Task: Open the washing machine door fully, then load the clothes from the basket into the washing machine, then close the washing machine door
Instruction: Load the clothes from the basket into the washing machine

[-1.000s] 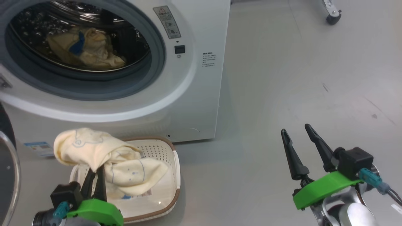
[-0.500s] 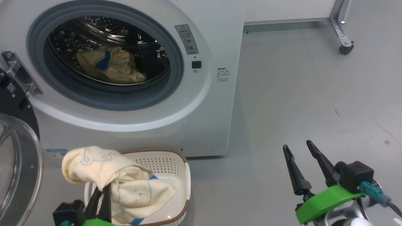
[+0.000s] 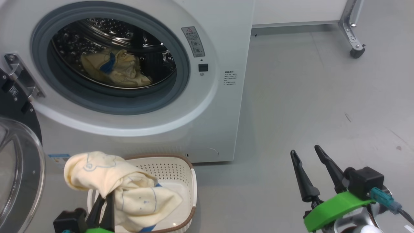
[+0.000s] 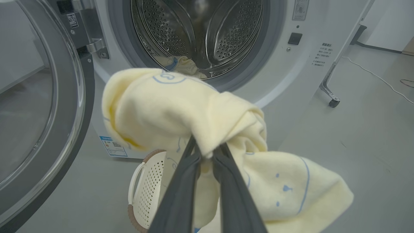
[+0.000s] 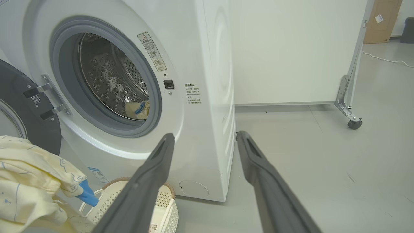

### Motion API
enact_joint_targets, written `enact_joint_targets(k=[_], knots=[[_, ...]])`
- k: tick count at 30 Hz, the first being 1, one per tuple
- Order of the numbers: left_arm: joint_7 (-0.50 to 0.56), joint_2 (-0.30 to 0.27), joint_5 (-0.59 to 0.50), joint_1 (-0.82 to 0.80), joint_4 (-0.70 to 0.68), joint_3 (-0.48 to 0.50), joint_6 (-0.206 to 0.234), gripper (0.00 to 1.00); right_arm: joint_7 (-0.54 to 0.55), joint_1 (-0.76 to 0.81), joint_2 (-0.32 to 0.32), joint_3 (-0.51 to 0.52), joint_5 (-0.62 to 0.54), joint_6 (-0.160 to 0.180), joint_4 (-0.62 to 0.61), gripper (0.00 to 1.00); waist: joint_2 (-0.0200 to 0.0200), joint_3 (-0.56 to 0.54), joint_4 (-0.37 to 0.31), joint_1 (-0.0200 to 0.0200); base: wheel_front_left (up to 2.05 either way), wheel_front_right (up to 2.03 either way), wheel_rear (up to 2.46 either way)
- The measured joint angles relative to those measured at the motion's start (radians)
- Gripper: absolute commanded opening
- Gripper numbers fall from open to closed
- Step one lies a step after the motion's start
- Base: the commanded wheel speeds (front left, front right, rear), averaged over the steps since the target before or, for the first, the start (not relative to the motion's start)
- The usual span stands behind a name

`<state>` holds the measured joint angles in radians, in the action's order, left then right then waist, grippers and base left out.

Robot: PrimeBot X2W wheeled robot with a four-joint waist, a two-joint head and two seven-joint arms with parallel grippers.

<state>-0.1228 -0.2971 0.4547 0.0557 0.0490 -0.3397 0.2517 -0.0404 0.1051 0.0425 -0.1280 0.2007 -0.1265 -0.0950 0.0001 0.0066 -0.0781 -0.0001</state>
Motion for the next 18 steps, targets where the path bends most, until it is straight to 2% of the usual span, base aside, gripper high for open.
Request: enact_joint_targets(k=[18], knots=[[0.019, -0.006, 0.016, -0.042, 0.048, 0.000, 0.000, 0.00, 0.000, -0.001, 0.000, -0.025, 0.000, 0.000, -0.002, 1.00, 0.0000, 0.039, -0.020, 0.0000, 0.00, 0.00, 0.00]])
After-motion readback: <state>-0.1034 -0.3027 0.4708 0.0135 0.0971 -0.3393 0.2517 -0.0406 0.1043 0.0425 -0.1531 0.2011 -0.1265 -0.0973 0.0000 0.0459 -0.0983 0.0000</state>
